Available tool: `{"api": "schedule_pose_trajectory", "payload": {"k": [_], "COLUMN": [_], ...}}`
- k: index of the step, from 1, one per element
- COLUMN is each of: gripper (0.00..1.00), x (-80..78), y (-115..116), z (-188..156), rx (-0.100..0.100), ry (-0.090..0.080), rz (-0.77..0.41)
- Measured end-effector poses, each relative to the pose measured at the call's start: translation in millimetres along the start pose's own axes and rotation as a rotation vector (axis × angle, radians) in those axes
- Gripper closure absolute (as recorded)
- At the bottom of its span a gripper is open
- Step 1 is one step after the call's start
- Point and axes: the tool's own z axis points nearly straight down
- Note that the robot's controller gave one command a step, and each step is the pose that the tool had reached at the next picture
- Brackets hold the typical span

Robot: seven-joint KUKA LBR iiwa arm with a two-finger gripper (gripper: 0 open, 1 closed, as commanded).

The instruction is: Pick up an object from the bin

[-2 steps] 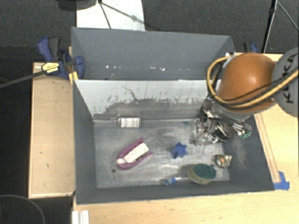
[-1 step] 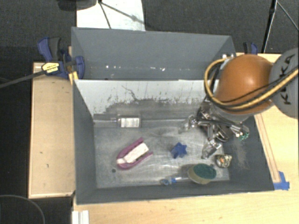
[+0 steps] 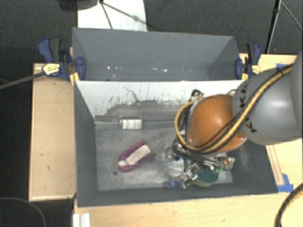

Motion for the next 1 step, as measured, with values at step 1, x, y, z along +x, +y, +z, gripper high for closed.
{"api": "schedule_pose_trajectory", "payload": {"k": [1], "gripper": [0.0], "x": [1.2], "y": [-77.2], "z": [12.9], "rx": [0.004], "ry": [-0.004], "rz": [-0.277]}}
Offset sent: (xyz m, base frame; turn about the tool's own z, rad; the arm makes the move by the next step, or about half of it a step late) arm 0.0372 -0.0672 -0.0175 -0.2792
